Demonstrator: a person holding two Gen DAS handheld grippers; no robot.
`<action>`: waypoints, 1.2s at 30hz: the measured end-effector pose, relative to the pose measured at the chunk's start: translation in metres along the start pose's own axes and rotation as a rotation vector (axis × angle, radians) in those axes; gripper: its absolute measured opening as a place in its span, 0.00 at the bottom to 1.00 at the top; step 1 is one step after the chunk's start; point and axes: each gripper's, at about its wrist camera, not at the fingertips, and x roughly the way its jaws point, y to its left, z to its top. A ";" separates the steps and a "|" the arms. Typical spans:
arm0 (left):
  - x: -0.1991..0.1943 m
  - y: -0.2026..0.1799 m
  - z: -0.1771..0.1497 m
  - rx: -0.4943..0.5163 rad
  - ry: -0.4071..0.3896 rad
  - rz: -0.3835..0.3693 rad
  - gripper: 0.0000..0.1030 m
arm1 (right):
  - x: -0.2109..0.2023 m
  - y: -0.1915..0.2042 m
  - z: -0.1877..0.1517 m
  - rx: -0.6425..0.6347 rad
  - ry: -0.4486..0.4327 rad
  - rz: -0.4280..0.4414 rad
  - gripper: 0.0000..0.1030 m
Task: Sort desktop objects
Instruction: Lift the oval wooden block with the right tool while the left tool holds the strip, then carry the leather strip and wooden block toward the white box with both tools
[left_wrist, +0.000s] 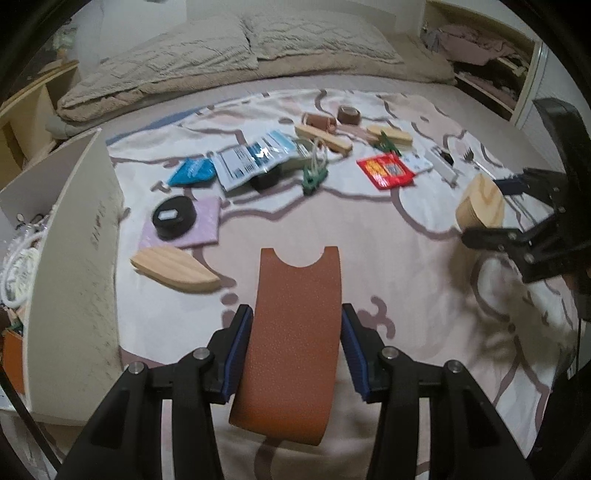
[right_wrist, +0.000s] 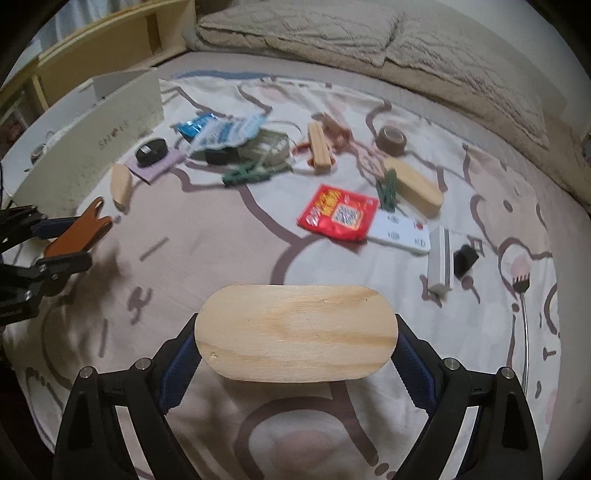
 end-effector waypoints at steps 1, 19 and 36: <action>-0.002 0.001 0.002 -0.005 -0.008 0.003 0.46 | -0.004 0.001 0.002 0.002 -0.009 0.005 0.91; -0.048 0.020 0.038 -0.069 -0.133 0.069 0.46 | -0.044 0.022 0.033 0.007 -0.141 0.002 0.91; -0.126 0.061 0.056 -0.150 -0.312 0.173 0.46 | -0.086 0.044 0.071 0.016 -0.301 0.025 0.91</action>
